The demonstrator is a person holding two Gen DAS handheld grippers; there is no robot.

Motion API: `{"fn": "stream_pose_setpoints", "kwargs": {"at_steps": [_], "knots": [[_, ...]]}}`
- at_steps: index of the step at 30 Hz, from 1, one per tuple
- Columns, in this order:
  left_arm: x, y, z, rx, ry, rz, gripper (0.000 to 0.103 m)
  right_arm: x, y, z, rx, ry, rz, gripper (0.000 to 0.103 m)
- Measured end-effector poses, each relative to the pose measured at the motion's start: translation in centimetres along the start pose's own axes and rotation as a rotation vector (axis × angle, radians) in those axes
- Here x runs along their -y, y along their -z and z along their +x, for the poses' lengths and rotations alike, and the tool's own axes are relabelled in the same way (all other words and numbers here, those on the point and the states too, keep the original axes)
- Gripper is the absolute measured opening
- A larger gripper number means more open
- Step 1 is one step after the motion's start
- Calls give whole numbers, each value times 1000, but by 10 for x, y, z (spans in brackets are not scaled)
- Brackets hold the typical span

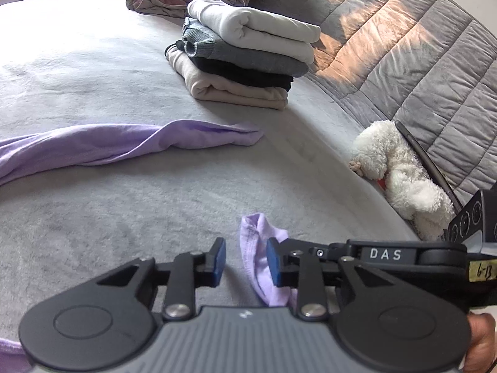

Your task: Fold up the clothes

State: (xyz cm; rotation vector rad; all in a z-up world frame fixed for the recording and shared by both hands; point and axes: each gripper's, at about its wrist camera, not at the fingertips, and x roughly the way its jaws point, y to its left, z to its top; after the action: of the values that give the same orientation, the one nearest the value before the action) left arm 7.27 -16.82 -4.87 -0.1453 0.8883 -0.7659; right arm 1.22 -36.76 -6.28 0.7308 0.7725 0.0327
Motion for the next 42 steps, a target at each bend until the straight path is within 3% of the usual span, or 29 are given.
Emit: {"fn": "stream_pose_setpoints", "kwargs": {"at_steps": [7,12,17,25,32,36,42], "knots": [[14,-5,10,-20,10,50,27,-6,-1,-31,89,45,-74,4],[28,-10,20,-33,34,92,10,4,3,-55,114,92,-98,4],[35,-13,22,-49,81,94,11,22,7,-72,103,144,-75,4],[65,-2,24,-107,178,243,30,40,17,-89,68,175,-82,3],[91,15,20,-143,226,451,40,49,20,-90,43,174,-74,3],[100,21,34,-156,155,534,39,52,20,-90,38,166,-63,3],[93,7,53,-94,15,466,33,54,20,-92,37,160,-54,3]]}}
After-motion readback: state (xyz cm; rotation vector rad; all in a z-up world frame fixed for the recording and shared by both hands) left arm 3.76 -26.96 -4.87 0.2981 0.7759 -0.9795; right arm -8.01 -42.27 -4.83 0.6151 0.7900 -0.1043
